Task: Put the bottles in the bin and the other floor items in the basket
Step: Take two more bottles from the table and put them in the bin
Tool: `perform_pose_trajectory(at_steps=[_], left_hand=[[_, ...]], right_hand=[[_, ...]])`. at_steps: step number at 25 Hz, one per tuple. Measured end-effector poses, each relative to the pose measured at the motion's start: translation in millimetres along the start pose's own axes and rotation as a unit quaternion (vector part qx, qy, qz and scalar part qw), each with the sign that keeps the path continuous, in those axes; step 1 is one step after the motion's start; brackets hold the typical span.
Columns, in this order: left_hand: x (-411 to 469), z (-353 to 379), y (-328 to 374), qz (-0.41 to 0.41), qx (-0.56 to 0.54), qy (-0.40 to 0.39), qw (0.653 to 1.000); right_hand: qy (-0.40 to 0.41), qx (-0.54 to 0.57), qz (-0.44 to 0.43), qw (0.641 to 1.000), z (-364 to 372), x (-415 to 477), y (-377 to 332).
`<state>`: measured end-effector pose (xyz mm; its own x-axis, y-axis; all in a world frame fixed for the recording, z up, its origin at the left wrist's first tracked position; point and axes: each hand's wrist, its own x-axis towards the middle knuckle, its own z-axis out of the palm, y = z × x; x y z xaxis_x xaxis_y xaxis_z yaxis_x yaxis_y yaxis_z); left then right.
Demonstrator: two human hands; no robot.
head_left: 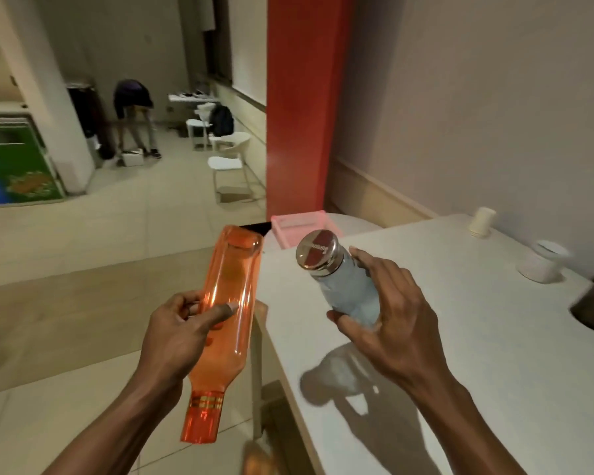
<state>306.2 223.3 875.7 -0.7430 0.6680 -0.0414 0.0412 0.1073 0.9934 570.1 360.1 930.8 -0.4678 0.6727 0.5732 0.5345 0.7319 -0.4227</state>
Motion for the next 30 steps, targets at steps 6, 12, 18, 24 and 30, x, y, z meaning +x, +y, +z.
perform_pose_trajectory(at_steps=[6, 12, 18, 24, 30], left_hand=[[41.8, -88.3, -21.8, -0.034, -0.020, 0.054, 0.998], [110.8, -190.0, -29.5, -0.001, 0.003, 0.088, 0.996], [175.7, -267.9, -46.7, 0.008, 0.059, 0.094, 0.994], [250.5, -295.0, -80.5, -0.022, 0.096, 0.104, 0.990], [339.9, -288.2, -122.1, -0.038, 0.193, 0.100, 0.975]], right_hand=[[-0.025, 0.015, -0.061, 0.998, 71.1, 36.3, -81.9], [-0.065, 0.030, -0.080, 0.994, 170.1, 80.2, -166.8], [-0.122, 0.040, -0.070, 0.989, 275.2, 110.4, -218.9], [-0.177, 0.033, -0.037, 0.983, 367.6, 133.6, -219.5], [-0.237, 0.014, -0.012, 0.971, 466.2, 179.1, -187.6]])
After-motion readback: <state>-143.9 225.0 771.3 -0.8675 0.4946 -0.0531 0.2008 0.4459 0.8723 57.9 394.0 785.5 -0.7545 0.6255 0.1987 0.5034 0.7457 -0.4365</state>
